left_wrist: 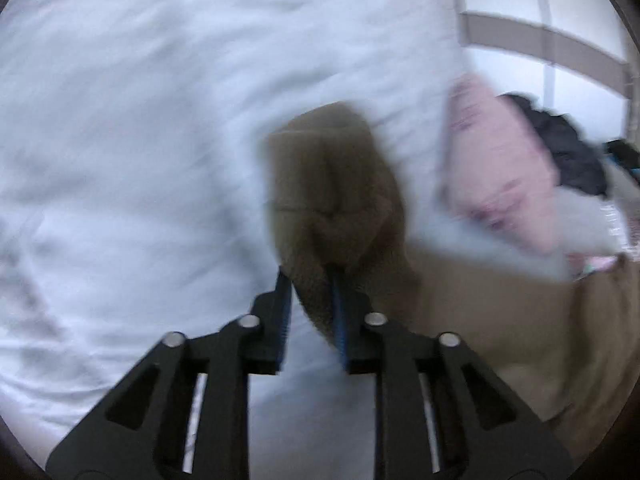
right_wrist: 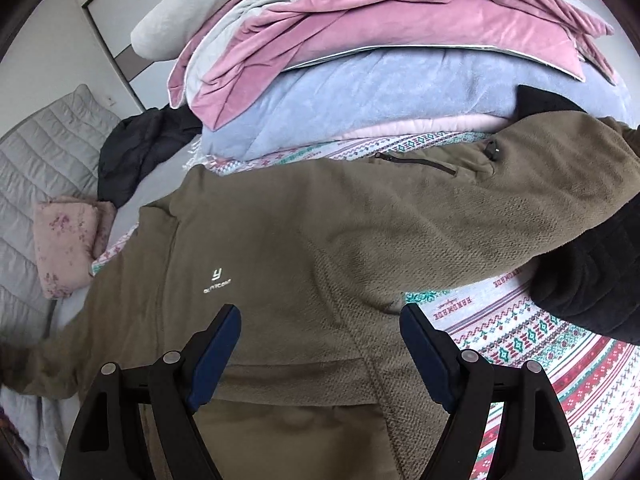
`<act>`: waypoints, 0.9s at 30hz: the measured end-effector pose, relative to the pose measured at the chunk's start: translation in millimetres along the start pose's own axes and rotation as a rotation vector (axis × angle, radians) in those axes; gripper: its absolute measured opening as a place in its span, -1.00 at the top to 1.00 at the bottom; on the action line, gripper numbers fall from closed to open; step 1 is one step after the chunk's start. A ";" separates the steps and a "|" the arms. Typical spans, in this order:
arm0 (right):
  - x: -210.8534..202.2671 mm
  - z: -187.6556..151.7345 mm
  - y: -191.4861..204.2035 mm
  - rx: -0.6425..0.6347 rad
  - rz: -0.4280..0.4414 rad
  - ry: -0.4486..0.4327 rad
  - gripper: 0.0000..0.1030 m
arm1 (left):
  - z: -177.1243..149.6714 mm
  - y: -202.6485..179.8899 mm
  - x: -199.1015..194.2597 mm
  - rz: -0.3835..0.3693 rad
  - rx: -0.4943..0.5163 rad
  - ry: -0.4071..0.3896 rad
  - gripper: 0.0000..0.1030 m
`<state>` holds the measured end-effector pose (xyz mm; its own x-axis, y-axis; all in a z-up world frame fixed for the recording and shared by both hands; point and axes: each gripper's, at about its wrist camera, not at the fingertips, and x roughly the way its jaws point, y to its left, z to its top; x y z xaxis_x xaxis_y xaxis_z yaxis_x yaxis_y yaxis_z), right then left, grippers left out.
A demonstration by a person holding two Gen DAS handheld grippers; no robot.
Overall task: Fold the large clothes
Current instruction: 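Grasp the other sleeve cuff with the left tool and fold it across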
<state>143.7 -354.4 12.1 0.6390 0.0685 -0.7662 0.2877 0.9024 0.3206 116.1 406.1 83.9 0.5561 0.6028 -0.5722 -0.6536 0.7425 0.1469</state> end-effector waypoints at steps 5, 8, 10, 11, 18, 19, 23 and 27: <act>-6.5 -2.6 8.3 -0.019 0.024 -0.008 -0.61 | -28.2 29.2 -1.2 0.009 -0.076 0.126 -0.22; -8.2 -3.1 10.6 -0.036 0.020 -0.019 -0.61 | -30.6 15.4 -25.2 -0.064 -0.073 0.079 -0.52; -5.9 -3.5 9.9 -0.035 0.015 -0.017 -0.61 | -30.5 -6.6 -42.4 -0.130 -0.038 0.037 -0.62; -3.4 -3.7 8.4 -0.031 0.014 -0.010 -0.61 | -29.5 -21.6 -48.9 -0.176 -0.016 0.027 -0.65; 13.5 -6.8 1.3 -0.026 0.005 0.039 -0.61 | -26.9 -154.7 -33.7 -0.522 0.261 0.078 -0.67; 15.0 -7.4 0.1 -0.029 0.004 0.043 -0.61 | -25.3 -175.7 -23.0 -0.553 0.307 0.094 -0.67; 20.7 -10.4 -4.1 -0.043 -0.015 0.055 -0.61 | -27.4 -238.2 33.1 -0.625 0.426 0.197 -0.67; 30.0 -11.6 -7.2 -0.054 -0.045 0.067 -0.61 | -34.9 -272.5 74.3 -0.701 0.479 0.260 -0.67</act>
<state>152.5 -353.9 -19.6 0.5763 0.0542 -0.8154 0.2749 0.9268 0.2558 317.6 238.3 -26.8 0.5755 -0.0782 -0.8141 0.1110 0.9937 -0.0170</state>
